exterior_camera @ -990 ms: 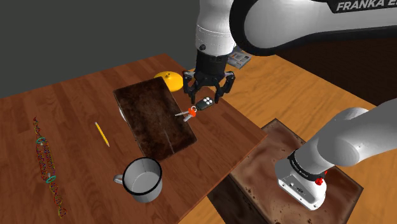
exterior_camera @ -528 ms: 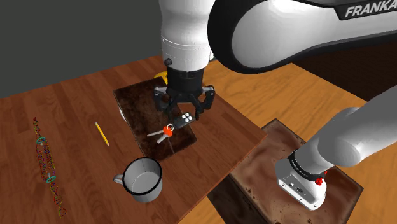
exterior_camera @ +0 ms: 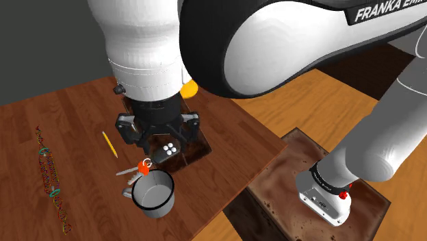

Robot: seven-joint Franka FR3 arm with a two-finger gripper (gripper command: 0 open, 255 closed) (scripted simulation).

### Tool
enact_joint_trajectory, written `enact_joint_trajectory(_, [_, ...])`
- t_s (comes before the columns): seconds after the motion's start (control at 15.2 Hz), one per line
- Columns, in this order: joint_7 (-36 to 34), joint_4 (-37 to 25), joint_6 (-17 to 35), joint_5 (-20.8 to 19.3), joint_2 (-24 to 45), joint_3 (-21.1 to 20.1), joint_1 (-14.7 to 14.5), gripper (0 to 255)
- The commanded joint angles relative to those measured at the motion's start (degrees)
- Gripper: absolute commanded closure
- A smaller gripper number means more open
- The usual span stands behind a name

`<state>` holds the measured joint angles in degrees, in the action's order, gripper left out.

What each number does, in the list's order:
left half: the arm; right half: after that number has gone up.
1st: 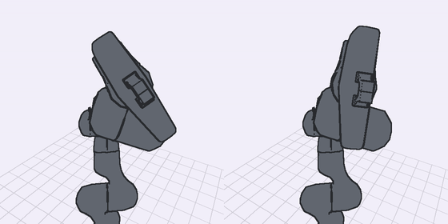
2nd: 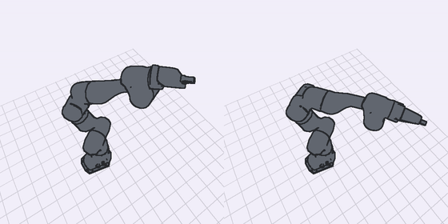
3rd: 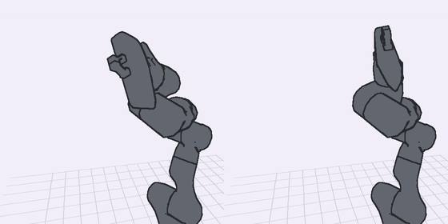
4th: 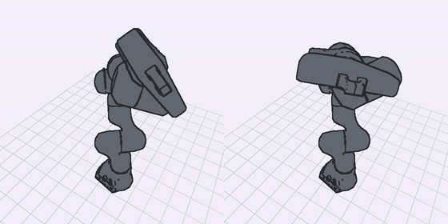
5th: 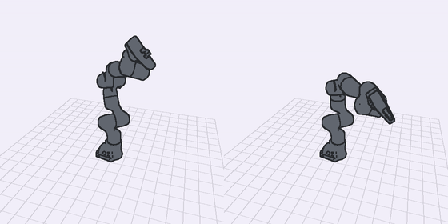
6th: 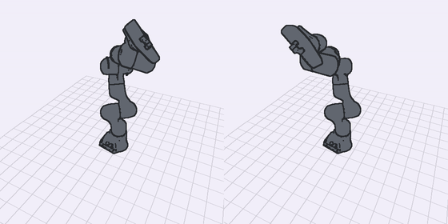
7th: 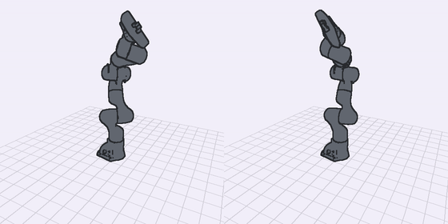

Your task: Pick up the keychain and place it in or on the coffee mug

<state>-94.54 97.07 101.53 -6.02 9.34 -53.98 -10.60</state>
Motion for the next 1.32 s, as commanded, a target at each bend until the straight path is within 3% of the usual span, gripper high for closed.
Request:
enact_joint_trajectory(0.0, [-4.3, -4.6, -1.6, -4.2, 5.1, -0.3, -3.7, 255])
enact_joint_trajectory(1.06, [-5.7, 5.6, 10.0, -6.4, 7.2, 1.2, -3.9, 255])
enact_joint_trajectory(1.25, [-5.7, 5.6, 10.0, -6.4, 7.2, 1.2, -3.9, 255])
